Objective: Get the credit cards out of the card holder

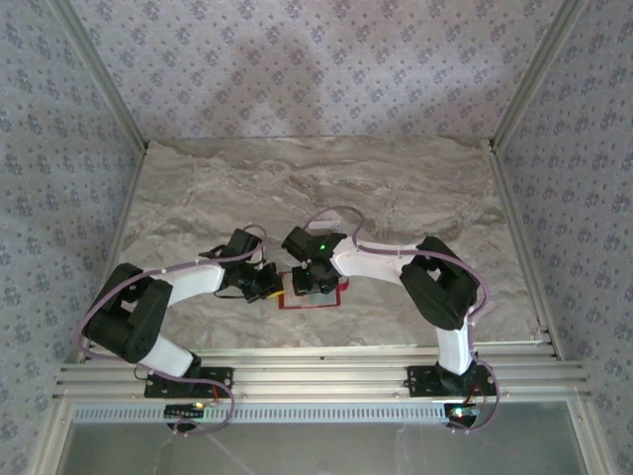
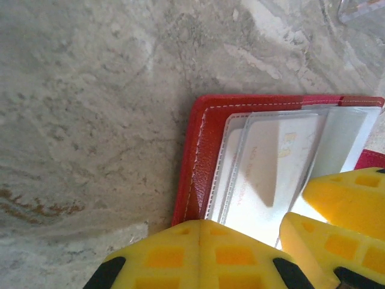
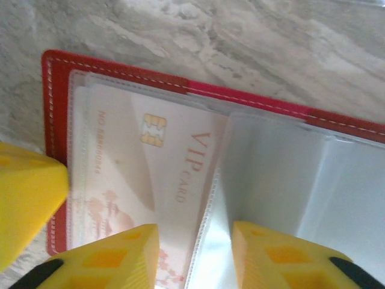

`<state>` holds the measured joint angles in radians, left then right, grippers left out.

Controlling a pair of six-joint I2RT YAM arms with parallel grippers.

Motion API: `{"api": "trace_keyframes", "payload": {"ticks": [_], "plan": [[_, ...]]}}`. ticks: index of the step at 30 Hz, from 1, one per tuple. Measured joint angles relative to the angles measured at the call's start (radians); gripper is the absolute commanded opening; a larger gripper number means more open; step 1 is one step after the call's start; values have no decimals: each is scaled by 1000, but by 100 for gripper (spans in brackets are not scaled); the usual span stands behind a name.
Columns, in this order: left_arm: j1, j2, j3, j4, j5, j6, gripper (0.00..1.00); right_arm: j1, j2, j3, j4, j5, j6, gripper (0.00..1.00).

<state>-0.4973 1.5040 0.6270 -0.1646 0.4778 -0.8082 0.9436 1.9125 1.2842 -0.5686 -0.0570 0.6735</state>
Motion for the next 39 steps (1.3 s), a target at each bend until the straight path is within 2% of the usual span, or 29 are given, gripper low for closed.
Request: {"api": "trace_keyframes", "payload": {"ticks": [5, 20, 31, 35, 39], "plan": [[0, 0, 0, -2, -3, 7, 4, 8, -14, 13, -58, 55, -16, 53], [13, -9, 38, -86, -11, 44, 4, -6, -104, -1, -193, 175, -16, 54], [1, -36, 116, -143, -2, 63, 5, -45, -175, -30, -243, 225, -20, 46], [-15, -23, 119, -151, -2, 67, 4, -45, -187, -30, -215, 185, -20, 38], [-22, 14, 119, -152, -3, 69, 4, -45, -207, -32, -137, 100, -19, 37]]}}
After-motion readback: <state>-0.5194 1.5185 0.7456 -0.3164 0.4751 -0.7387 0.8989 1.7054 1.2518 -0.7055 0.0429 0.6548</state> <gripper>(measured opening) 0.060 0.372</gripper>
